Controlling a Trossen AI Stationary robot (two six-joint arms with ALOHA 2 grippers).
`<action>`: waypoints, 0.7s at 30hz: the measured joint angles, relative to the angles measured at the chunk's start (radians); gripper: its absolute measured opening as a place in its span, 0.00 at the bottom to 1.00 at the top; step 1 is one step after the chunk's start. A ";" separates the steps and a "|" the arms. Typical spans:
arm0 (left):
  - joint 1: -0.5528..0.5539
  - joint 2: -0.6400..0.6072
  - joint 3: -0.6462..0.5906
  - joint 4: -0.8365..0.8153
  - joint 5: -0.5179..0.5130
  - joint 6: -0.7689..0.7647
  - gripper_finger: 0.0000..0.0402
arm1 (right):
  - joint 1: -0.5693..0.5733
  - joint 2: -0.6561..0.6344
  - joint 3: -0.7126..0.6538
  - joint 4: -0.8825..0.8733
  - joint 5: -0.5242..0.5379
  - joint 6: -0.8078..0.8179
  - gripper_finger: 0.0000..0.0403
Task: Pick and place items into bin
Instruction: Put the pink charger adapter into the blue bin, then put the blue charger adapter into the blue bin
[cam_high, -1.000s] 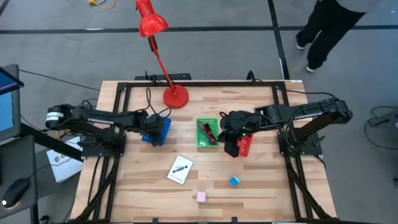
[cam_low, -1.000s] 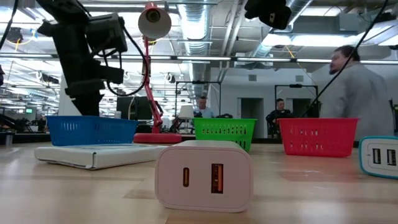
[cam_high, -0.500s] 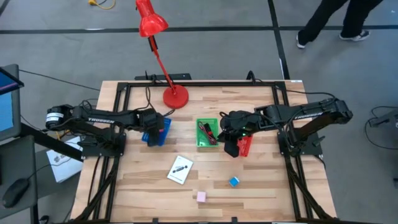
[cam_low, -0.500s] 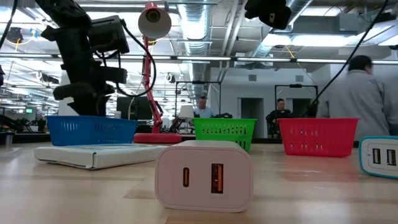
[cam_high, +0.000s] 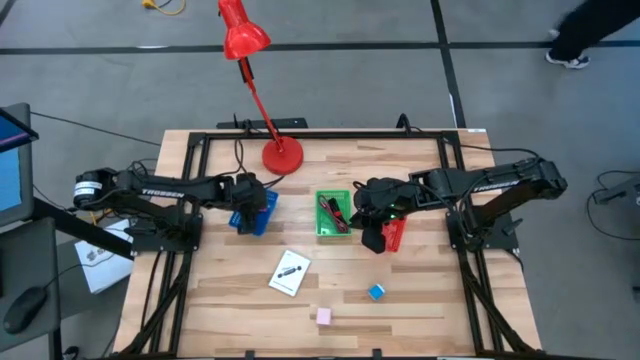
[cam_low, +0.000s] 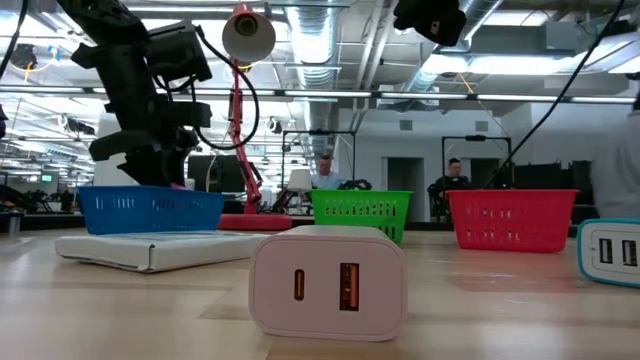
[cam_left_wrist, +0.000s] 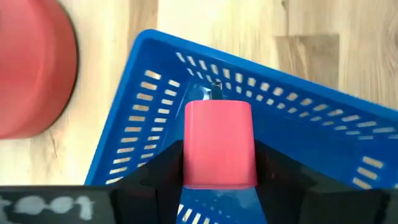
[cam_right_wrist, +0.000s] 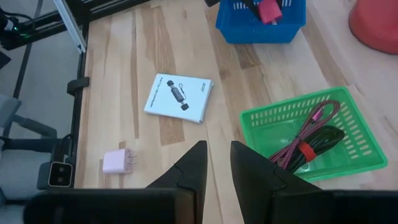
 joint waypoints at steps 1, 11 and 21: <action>0.006 0.000 0.000 -0.001 0.012 -0.017 0.40 | 0.000 0.000 0.000 0.000 0.000 0.000 0.16; 0.058 0.000 0.000 -0.010 -0.010 -0.013 0.53 | 0.000 0.000 0.000 0.000 -0.001 -0.001 0.16; 0.065 0.001 0.008 -0.030 -0.084 -0.040 0.55 | 0.000 0.000 0.000 0.000 -0.001 -0.002 0.16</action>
